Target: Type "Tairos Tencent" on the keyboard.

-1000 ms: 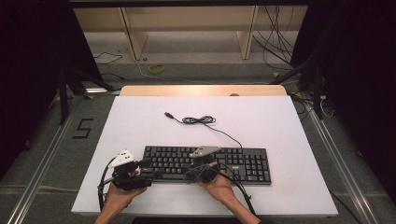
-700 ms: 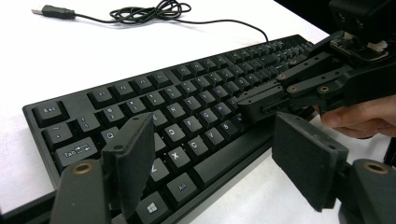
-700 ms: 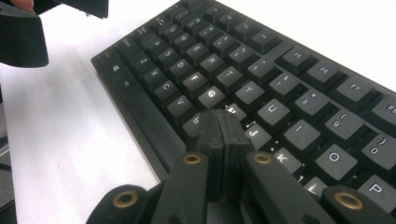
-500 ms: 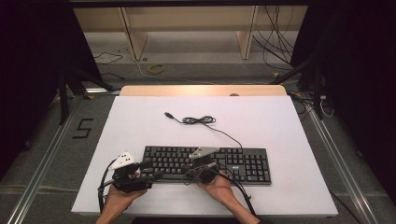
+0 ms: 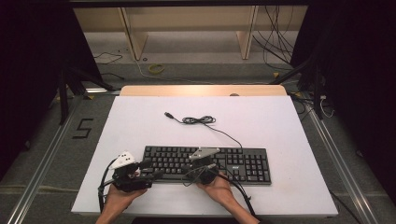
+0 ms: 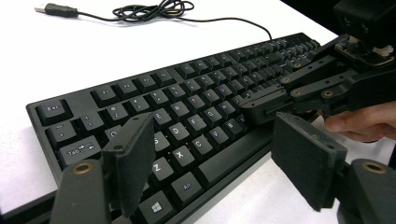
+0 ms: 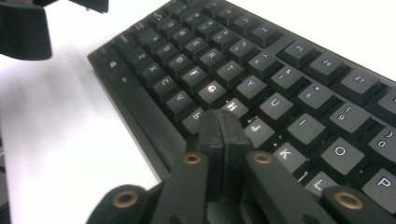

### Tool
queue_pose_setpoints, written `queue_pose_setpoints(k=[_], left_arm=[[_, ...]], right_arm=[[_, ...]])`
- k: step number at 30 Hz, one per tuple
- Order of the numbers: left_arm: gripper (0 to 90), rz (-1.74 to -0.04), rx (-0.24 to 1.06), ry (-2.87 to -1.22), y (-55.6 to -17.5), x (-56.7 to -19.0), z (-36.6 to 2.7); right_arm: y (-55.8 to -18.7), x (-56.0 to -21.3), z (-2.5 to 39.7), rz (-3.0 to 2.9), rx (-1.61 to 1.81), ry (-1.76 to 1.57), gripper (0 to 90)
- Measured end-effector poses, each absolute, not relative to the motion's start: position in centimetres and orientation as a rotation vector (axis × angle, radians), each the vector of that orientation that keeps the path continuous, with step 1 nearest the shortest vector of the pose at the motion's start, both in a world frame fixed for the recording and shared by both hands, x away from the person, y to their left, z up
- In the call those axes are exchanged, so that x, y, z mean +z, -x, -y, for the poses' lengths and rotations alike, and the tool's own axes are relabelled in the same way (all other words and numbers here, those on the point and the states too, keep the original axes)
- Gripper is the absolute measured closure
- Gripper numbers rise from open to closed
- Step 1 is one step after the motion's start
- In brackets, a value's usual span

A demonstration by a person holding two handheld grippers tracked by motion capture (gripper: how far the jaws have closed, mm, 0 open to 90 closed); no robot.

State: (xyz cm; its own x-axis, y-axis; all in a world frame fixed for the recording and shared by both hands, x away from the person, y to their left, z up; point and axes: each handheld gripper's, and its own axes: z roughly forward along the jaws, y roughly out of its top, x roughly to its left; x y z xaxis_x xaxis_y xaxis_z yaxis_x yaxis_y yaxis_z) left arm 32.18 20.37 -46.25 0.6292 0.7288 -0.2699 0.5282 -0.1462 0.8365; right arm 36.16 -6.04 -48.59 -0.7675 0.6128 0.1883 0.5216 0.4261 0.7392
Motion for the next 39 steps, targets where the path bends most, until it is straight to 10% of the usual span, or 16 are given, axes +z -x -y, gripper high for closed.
queue_pose_setpoints(k=[31,39], left_arm=[[30.5,-1.035,0.235,-1.817,-33.5,-46.0,-19.4],[42.2,-1.037,0.252,-1.841,-34.4,-45.6,-18.6]], right_arm=[[-35.2,-45.8,11.7,-2.425,1.445,-1.019,38.3],[-34.6,-45.9,12.7,-2.415,1.449,-1.025,33.8]])
